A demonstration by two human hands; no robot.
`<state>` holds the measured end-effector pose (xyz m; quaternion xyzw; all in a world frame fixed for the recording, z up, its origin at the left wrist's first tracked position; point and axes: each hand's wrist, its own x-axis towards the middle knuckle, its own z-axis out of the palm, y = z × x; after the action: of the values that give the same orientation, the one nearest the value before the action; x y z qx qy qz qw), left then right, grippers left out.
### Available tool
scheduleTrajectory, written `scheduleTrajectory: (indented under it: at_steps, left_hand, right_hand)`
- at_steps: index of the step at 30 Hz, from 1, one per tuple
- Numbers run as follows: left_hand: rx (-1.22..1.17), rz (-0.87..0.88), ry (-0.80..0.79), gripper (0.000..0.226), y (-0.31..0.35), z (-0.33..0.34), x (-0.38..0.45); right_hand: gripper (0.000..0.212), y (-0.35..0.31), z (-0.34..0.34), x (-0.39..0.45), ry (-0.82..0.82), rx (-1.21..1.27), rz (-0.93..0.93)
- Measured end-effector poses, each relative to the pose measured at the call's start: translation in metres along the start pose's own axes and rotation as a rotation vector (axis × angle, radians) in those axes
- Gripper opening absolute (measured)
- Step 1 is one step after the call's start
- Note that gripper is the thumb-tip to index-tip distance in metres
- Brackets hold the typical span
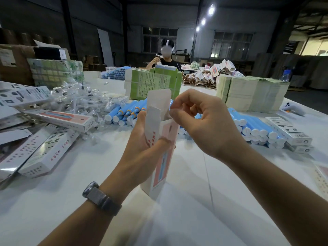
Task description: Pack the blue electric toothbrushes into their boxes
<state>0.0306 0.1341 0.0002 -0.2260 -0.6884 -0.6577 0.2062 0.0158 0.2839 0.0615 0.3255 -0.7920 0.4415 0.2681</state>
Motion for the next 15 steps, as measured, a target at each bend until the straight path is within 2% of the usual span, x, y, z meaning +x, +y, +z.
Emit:
scheduleTrajectory:
  at_steps: [4, 6, 9, 11, 12, 13, 15]
  left_hand:
    - [0.088, 0.002, 0.067, 0.036, 0.001, -0.003, 0.003]
    - [0.123, 0.004, 0.104, 0.029, 0.003, -0.005, 0.004]
    - [0.108, 0.020, 0.147, 0.017, 0.008, -0.007, 0.003]
    - [0.130, 0.042, 0.189, 0.013, 0.011, -0.008, 0.003]
    - [0.157, 0.064, 0.214, 0.011, 0.012, -0.009, 0.003]
    - [0.208, 0.090, 0.242, 0.010, 0.012, -0.009, 0.002]
    - [0.442, 0.146, 0.318, 0.018, 0.012, -0.013, 0.002]
  right_hand:
    - [0.009, 0.010, 0.004, 0.000, 0.001, 0.115, -0.003]
    - [0.008, 0.018, 0.005, 0.004, 0.057, 0.298, 0.043]
    - [0.012, 0.034, 0.019, 0.014, 0.094, 0.735, 0.279]
    - [0.030, 0.038, 0.039, 0.028, 0.007, 1.014, 0.449]
    - [0.034, 0.040, 0.051, 0.035, -0.037, 1.073, 0.492]
    - [0.032, 0.039, 0.062, 0.041, -0.080, 1.071, 0.512]
    - [0.025, 0.036, 0.086, 0.051, -0.239, 0.841, 0.552]
